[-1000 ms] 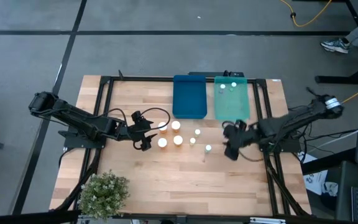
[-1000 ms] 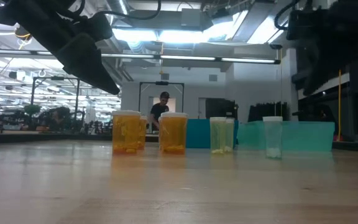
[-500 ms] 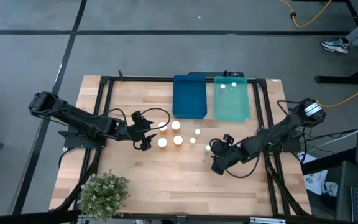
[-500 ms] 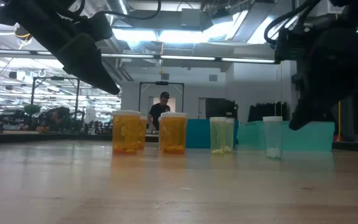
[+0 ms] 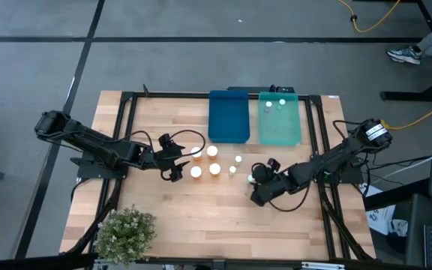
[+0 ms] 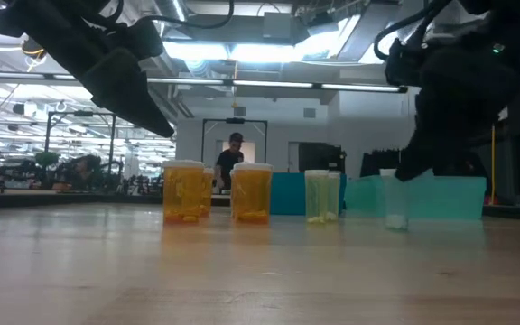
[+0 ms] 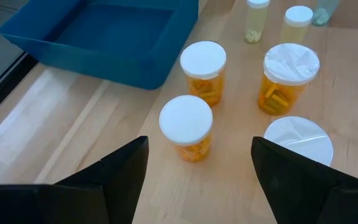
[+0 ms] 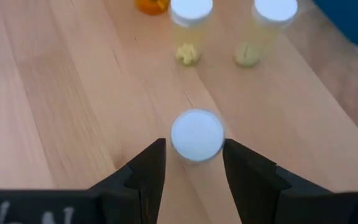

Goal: Pick and place medicine bottles into bin by pill shape (circle, oval)
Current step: Put the blue pill bottle into the green transparent bin

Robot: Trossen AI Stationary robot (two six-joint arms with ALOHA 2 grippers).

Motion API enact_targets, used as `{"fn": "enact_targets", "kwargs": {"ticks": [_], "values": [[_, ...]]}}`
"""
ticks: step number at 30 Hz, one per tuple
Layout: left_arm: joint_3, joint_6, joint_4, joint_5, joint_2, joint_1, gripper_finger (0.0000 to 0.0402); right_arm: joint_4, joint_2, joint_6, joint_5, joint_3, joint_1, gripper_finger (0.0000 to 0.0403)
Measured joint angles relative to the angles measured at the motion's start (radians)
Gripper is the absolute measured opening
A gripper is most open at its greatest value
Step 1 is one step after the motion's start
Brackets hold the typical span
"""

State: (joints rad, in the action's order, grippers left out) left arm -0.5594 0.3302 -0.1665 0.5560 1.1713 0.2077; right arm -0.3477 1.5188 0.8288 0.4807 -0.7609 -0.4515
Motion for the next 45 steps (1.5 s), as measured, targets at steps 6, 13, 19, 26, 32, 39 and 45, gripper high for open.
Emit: {"fn": "enact_targets", "kwargs": {"ticks": [6,13,19,26,32,39,45], "values": [[0.000,0.000,0.000,0.000,0.000,0.000,0.0277,0.017,0.004,-0.002,0.007,0.000,0.028,0.0162],[0.000,0.000,0.000,0.000,0.000,0.000,0.0277,0.040,0.059,-0.024,-0.005,0.000,0.055,0.0162],[0.000,0.000,0.000,0.000,0.000,0.000,0.0277,0.049,0.066,-0.026,0.022,0.000,0.056,0.0162],[0.000,0.000,0.000,0.000,0.000,0.000,0.0277,0.048,0.066,-0.026,0.023,0.000,0.056,0.0127],[0.000,0.000,0.000,0.000,0.000,0.000,0.0277,0.046,0.066,-0.025,0.023,0.000,0.056,0.0108],[0.000,0.000,0.000,0.000,0.000,0.000,0.0277,0.042,0.066,-0.024,0.020,0.000,0.056,0.0108],[0.000,0.000,0.000,0.000,0.000,0.000,0.0277,0.030,0.047,-0.060,0.019,0.000,0.056,0.0108]]}}
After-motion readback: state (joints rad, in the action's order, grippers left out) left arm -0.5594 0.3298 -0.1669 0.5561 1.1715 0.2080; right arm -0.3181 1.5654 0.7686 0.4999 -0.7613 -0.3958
